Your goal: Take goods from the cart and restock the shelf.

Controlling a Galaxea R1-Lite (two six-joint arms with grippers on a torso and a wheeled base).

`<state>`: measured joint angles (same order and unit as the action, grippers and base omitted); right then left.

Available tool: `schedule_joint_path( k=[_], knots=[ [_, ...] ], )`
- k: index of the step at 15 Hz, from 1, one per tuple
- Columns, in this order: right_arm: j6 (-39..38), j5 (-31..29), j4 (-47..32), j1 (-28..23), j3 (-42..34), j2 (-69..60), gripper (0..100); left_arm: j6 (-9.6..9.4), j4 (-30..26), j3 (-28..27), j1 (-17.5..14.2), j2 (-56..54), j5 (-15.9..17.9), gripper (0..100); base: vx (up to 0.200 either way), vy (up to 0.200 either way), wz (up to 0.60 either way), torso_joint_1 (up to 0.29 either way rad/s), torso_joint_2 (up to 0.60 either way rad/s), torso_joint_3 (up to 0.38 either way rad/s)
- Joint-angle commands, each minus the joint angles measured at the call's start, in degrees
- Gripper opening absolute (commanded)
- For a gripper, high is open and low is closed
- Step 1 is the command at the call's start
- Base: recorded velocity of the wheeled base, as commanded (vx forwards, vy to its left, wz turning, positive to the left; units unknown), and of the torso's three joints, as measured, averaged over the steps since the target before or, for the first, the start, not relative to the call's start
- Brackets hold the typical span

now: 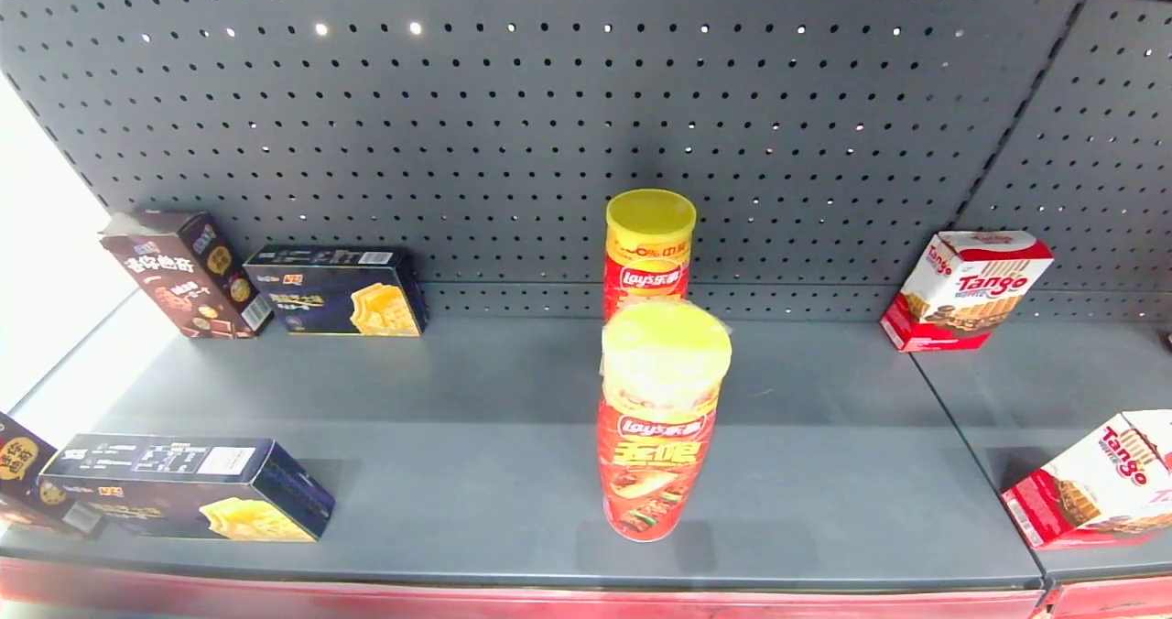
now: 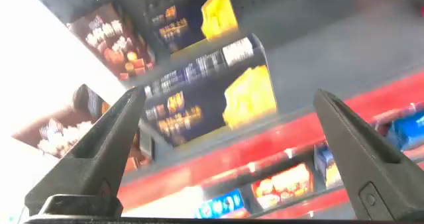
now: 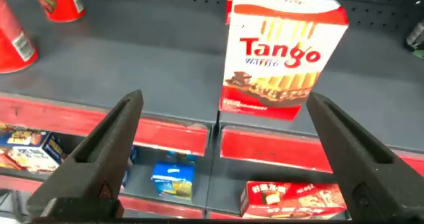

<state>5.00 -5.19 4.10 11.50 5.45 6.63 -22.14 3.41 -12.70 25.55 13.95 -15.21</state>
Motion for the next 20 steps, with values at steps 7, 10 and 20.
schedule_joint_path(
  k=[7,10,20],
  knots=[
    [0.28,7.21,-2.25,-14.84,-4.75,1.45,100,-0.19,-3.06,10.68,-8.24,-13.95,-0.08,100,0.0,0.0,0.0,0.0,0.0,0.0],
    [-0.25,8.18,-2.43,-15.1,-4.75,-2.24,100,-0.63,-3.15,10.68,-8.5,-13.86,-0.52,100,0.0,0.0,0.0,0.0,0.0,0.0],
    [-5.17,1.68,-4.18,-12.46,-5.45,-6.54,100,-1.42,-3.06,10.68,-9.03,-11.31,-11.24,100,0.0,0.0,0.0,0.0,0.0,0.0]
  ],
)
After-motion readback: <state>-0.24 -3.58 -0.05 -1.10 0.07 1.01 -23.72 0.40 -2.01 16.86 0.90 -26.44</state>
